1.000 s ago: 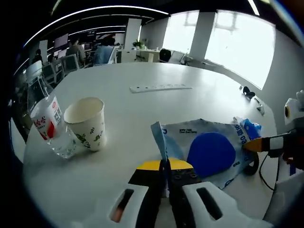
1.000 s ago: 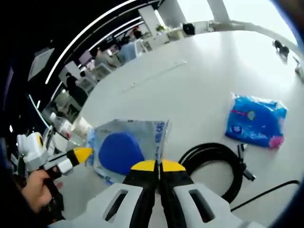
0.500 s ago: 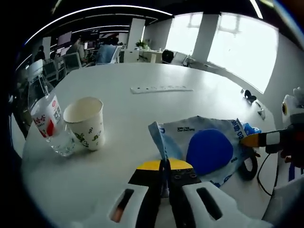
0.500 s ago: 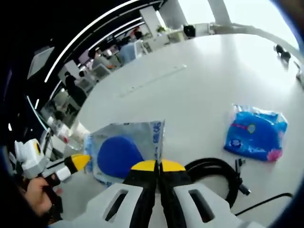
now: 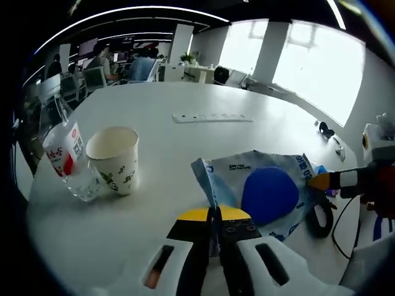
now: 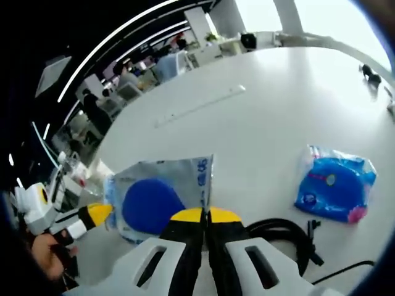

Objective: Arrange the tabletop items into an orderly group along one side of the table until the central work area is clear of visible clutter.

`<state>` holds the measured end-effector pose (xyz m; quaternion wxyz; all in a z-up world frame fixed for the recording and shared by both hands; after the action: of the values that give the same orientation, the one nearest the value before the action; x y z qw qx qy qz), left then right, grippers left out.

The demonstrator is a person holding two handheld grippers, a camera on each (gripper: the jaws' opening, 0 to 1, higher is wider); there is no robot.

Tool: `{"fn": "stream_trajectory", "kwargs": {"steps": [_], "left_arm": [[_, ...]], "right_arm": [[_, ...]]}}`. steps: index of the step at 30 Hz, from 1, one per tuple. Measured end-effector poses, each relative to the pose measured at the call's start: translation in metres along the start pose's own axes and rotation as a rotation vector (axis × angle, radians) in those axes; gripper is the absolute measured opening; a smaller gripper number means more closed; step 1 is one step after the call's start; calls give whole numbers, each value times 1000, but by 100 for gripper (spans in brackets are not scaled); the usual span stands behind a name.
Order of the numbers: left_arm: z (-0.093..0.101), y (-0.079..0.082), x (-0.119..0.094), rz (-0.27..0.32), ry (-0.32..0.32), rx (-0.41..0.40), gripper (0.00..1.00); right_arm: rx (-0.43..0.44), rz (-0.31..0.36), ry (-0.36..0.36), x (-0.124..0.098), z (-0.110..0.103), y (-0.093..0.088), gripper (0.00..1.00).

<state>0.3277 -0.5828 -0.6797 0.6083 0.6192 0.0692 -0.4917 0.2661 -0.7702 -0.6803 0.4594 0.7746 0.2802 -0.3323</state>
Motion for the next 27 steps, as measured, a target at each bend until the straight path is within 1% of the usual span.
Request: {"fn": "stream_trajectory", "kwargs": {"steps": [4, 7, 9, 13, 25, 27], "left_arm": [[-4, 2, -1, 0, 9, -4, 2], [-8, 3, 0, 0, 13, -9, 2], [-10, 5, 1, 0, 19, -8, 2], [-12, 7, 4, -4, 24, -13, 2], [-17, 19, 15, -6, 39, -16, 2], [-17, 22, 17, -3, 32, -25, 2]], "right_arm": [[-11, 0, 6, 3, -5, 2, 0], [-37, -9, 2, 8, -7, 2, 0], [-27, -8, 6, 9, -7, 4, 0], [-37, -13, 1, 12, -9, 6, 0], [-54, -9, -7, 24, -9, 24, 0], [-61, -9, -10, 27, -8, 27, 0]]}}
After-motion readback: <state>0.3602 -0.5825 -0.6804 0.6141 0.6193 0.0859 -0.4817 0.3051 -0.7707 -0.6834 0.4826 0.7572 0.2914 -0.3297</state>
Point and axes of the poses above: the point that each gripper's makers call its tool centre point, and the gripper's own axes: x roughly forward along the fingers, z roughly to its right, y roughly out of its top, the point moved 2 cm from there along -x, roughly backward along the fingers, and after that the axes turned 8 degrees about -z, right-handed, at the moved point
